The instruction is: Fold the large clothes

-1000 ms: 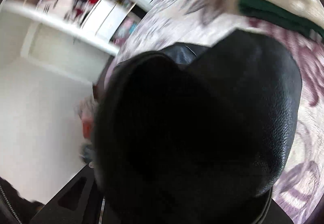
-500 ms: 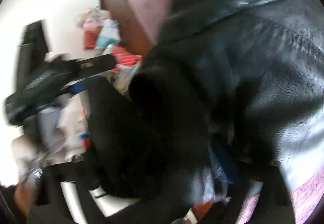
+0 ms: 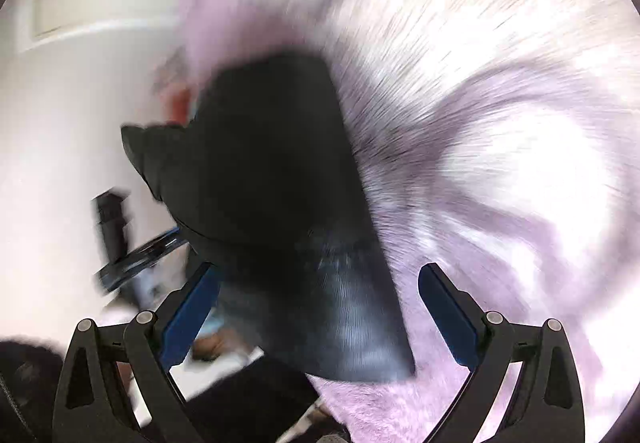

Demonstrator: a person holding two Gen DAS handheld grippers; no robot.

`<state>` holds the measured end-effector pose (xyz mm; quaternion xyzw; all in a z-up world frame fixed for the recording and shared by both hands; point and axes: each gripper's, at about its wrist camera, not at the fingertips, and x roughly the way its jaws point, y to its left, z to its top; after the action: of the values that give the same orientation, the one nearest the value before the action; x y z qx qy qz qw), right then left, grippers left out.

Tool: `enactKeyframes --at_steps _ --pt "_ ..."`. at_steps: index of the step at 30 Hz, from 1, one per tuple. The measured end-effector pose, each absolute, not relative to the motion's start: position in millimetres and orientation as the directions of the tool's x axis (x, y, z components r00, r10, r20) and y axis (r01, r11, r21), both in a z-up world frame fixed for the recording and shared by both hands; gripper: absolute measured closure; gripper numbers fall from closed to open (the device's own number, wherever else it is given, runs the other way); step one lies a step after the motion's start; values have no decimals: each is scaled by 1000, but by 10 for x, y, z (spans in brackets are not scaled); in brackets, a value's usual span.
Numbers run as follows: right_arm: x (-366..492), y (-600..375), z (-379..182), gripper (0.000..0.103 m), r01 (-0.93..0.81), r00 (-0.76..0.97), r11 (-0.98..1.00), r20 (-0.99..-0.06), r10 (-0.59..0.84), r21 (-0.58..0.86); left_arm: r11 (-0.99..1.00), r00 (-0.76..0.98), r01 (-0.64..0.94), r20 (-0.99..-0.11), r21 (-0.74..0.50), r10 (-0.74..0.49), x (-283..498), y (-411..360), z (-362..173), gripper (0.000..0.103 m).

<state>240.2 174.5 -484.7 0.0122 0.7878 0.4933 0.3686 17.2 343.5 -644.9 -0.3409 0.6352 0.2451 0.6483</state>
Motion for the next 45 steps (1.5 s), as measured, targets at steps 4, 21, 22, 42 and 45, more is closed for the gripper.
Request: enactKeyframes --at_steps 4,21,22,42,45 --pt "2267 2207 -4893 2 -276 -821 358 -413 395 892 661 56 -743 -994 -106 -96 199 3431 -6534 0" --pt "2008 529 -3833 46 202 -140 462 -441 886 864 698 168 -710 -985 -93 39 875 3255 -5670 0" --pt "2037 341 -3877 39 221 -109 509 -498 861 832 719 174 -688 -984 -96 35 1012 3143 -5691 0" --pt "3102 214 -3221 29 28 -200 637 -620 759 770 751 102 -649 -992 -120 -70 1762 2467 -6482 0" --pt "3273 313 -3486 30 50 -203 672 -652 731 739 744 105 -658 -993 -114 -59 1670 2548 -6448 0"
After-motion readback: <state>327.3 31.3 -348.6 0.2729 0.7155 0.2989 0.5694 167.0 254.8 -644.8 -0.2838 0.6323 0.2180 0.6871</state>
